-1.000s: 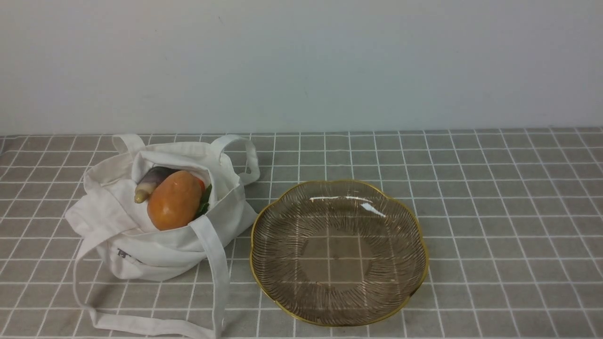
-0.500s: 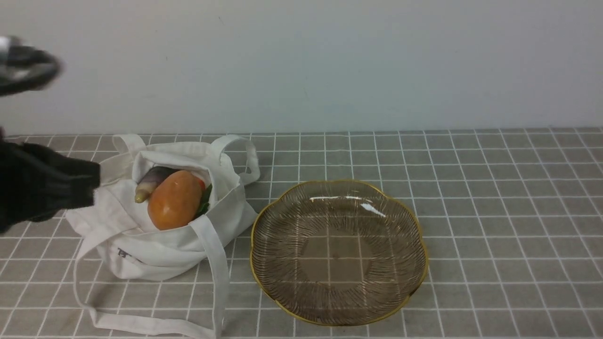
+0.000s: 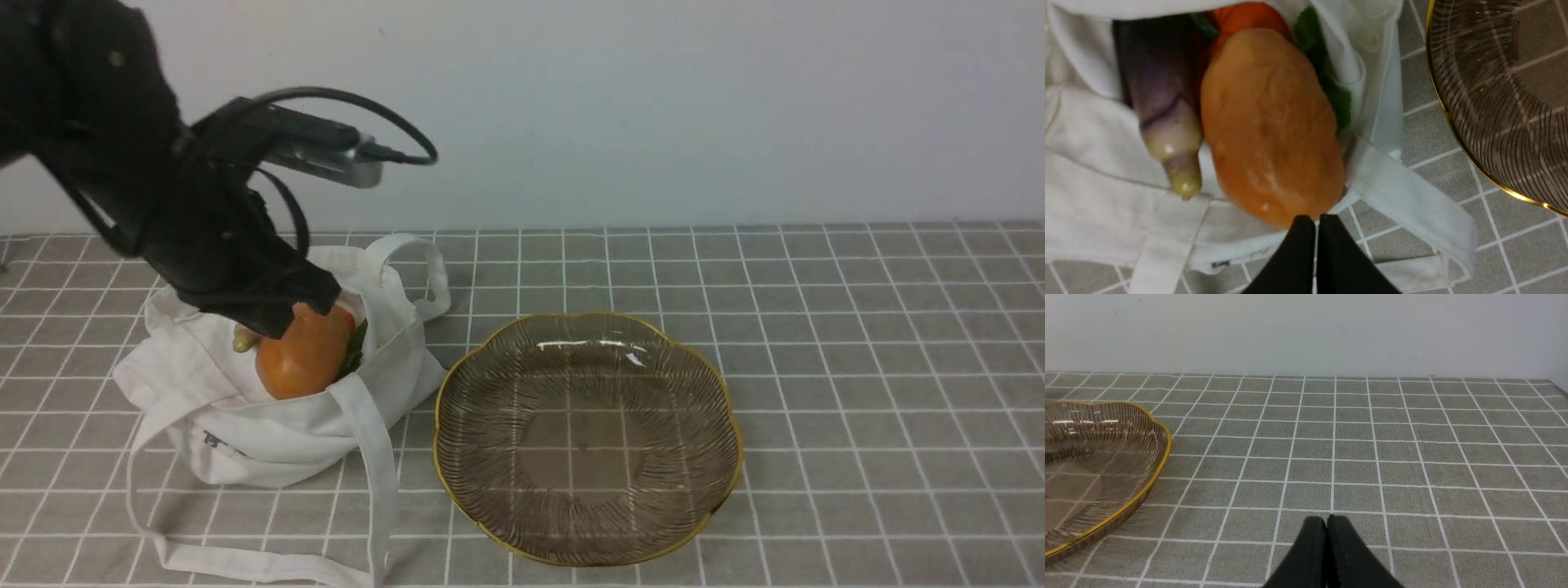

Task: Take vegetables from bag on grey coffee tablecloth place on plate.
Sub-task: 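Reach into the cloth bag and grasp the potato inside with the left gripper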

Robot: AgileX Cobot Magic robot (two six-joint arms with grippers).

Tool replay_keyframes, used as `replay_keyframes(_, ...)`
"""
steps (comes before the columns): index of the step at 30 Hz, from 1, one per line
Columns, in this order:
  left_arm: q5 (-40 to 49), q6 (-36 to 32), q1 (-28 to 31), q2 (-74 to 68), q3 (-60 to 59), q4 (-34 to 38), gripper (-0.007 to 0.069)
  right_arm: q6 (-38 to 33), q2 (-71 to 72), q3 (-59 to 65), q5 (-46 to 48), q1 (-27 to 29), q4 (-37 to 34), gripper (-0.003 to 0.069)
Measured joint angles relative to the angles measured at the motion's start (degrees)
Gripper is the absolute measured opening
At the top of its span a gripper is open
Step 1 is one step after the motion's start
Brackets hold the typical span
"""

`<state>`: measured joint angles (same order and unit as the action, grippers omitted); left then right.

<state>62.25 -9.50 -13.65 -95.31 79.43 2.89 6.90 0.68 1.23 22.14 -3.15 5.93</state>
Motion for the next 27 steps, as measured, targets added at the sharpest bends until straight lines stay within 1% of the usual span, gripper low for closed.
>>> replay_keyframes(5, 0.5, 0.1, -0.4, -3.5, 1.7, -0.9, -0.0004, 0.0, 0.0, 0.0, 0.0, 0.0, 0.0, -0.0017)
replay_keyframes(8, -0.5, 0.1, -0.5, -3.9, 1.8, -1.3, 0.0013, 0.0, 0.0, 0.0, 0.0, 0.0, 0.0, -0.0017)
replay_keyframes(10, -2.8, -0.4, -0.5, -4.2, 1.8, -1.5, 0.0063, 0.0, 0.0, 0.0, 0.0, 0.0, 0.0, -0.0017)
replay_keyframes(12, -4.8, -0.7, -0.5, -4.3, 1.8, -1.8, 0.0138, 0.0, 0.0, 0.0, 0.0, 0.0, 0.0, -0.0017)
replay_keyframes(13, -5.5, -0.9, -0.5, -4.3, 1.8, -1.9, 0.0164, 0.0, 0.0, 0.0, 0.0, 0.0, 0.0, -0.0017)
replay_keyframes(14, -6.3, -1.0, -0.5, -4.3, 1.9, -2.2, 0.0223, 0.0, 0.0, 0.0, 0.0, 0.0, 0.0, -0.0017)
replay_keyframes(15, -6.4, -1.0, -0.5, -4.3, 1.9, -2.3, 0.0232, 0.0, 0.0, 0.0, 0.0, 0.0, 0.0, -0.0017)
replay_keyframes(16, -7.6, -1.2, -0.5, -4.5, 1.9, -3.5, 0.032, 0.0, 0.0, 0.0, 0.0, 0.0, 0.0, -0.0017)
replay_keyframes(17, -8.3, -1.2, -0.5, -4.7, 1.9, -4.4, 0.0377, 0.0, 0.0, 0.0, 0.0, 0.0, 0.0, -0.0017)
replay_keyframes(18, -8.8, -1.2, -0.5, -4.9, 1.9, -4.9, 0.042, 0.0, 0.0, 0.0, 0.0, 0.0, 0.0, -0.0017)
replay_keyframes(19, -9.1, -1.2, -0.5, -5.1, 1.9, -5.3, 0.0441, 0.0, 0.0, 0.0, 0.0, 0.0, 0.0, -0.0017)
replay_keyframes(20, -10.1, -1.1, -0.5, -5.9, 1.9, -6.5, 0.0525, 0.0, 0.0, 0.0, 0.0, 0.0, 0.0, -0.0017)
replay_keyframes(21, -10.2, -1.0, -0.5, -6.8, 1.9, -6.7, 0.0569, 0.0, 0.0, 0.0, 0.0, 0.0, 0.0, -0.0017)
replay_keyframes(24, -10.1, -1.0, -0.5, -8.6, 1.9, -6.7, 0.062, 0.0, 0.0, 0.0, 0.0, 0.0, 0.0, -0.0017)
replay_keyframes(26, -9.9, -0.5, -0.5, -9.6, 1.9, -6.7, 0.0621, 0.0, 0.0, 0.0, 0.0, 0.0, 0.0, -0.0017)
replay_keyframes(27, -9.9, -0.1, -0.5, -9.9, 1.9, -6.8, 0.061, 0.0, 0.0, 0.0, 0.0, 0.0, 0.0, -0.0017)
